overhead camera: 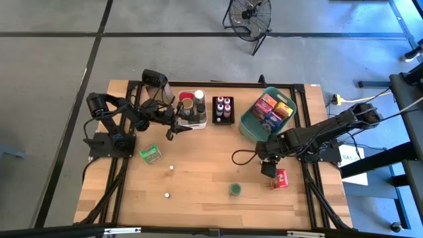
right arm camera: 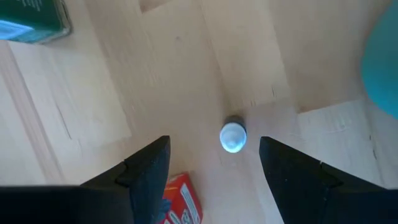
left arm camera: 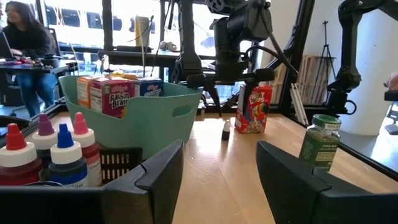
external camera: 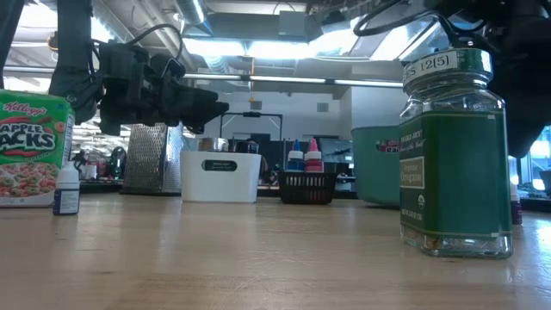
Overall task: Pick & Place Kitchen Items
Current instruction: Put the small purple food coloring bottle into the black bin
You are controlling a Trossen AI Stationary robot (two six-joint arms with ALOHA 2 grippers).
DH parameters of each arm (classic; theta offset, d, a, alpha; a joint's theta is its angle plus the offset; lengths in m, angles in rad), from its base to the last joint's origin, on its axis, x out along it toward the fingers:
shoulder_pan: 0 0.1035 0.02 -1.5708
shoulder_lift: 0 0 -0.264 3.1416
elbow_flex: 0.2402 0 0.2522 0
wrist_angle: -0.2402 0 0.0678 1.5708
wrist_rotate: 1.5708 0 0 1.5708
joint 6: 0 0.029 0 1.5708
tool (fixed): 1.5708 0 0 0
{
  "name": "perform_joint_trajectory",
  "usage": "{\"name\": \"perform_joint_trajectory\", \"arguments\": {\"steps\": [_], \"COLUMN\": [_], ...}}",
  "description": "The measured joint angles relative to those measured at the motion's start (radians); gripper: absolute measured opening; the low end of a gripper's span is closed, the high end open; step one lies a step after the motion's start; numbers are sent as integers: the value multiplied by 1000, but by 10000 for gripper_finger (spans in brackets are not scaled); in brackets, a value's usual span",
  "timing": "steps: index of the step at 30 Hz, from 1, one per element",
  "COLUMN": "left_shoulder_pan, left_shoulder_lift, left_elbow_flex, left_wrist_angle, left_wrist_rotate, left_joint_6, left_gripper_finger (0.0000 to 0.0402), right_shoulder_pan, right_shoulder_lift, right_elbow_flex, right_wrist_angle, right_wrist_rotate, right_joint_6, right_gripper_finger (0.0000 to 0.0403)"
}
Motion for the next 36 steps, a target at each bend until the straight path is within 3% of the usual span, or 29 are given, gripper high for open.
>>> {"name": "perform_joint_trajectory", "arguments": {"steps": [14,24,36], "left_shoulder_pan": [0,0,0], "left_shoulder_lift": [0,0,0], "left_elbow_flex": [0,0,0], "left_wrist_angle": [0,0,0], "left_wrist_rotate": [-1,-1,-1], "left_joint_6": [2,1,1], "left_gripper_finger": [196,196,196], "right_shoulder_pan": [41,95,194], "right_shoulder_lift": [1,-63,-93], "right_elbow_flex": [-1,82,81], "right_wrist_angle": [12,-55,-98], "right_wrist_rotate": [20,194,189], "right_joint_6": [-17,-61,242], "right_gripper_finger": [250,250,250]}}
